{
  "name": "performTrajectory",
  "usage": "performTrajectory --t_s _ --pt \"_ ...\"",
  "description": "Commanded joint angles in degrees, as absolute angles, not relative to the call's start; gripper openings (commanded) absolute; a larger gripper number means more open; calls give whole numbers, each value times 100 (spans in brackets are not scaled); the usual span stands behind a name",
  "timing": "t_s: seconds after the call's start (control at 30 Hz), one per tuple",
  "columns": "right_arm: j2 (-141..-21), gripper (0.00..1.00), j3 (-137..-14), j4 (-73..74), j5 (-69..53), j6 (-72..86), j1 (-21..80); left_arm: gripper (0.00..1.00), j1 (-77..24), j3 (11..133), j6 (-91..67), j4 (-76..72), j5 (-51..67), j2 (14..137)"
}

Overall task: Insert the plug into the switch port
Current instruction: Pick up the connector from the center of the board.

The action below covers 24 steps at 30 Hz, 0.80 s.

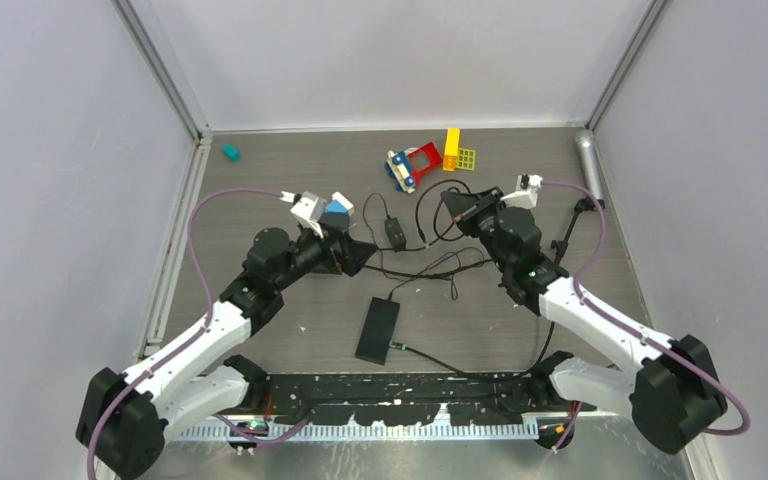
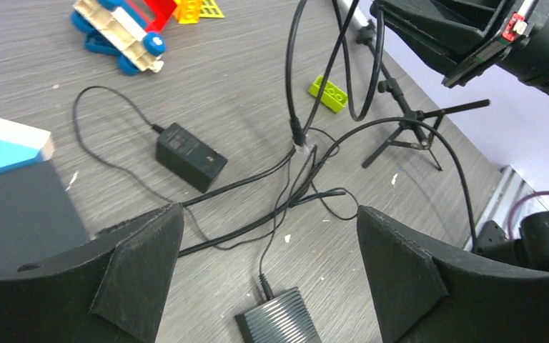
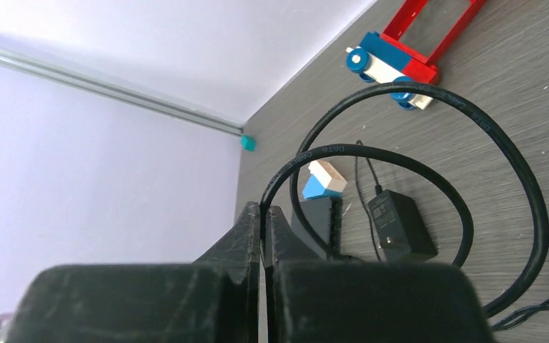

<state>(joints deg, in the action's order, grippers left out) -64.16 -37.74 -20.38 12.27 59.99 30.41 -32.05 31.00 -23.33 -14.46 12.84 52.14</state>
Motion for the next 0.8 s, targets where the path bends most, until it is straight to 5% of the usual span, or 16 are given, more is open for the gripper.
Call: performTrajectory --t_s 0.0,0.43,0.77 --pt "-5884 0 -3534 -2840 1153 6216 3043 93 -3173 3391 -2537 -2702 2092 5695" --pt "-5505 1 -3440 -2722 759 6360 3048 94 -3636 3632 -2893 -4353 2818 7060" --pt "-5460 0 -3415 -2815 373 6539 3045 72 -3814 3934 -2873 -4682 2342 8098"
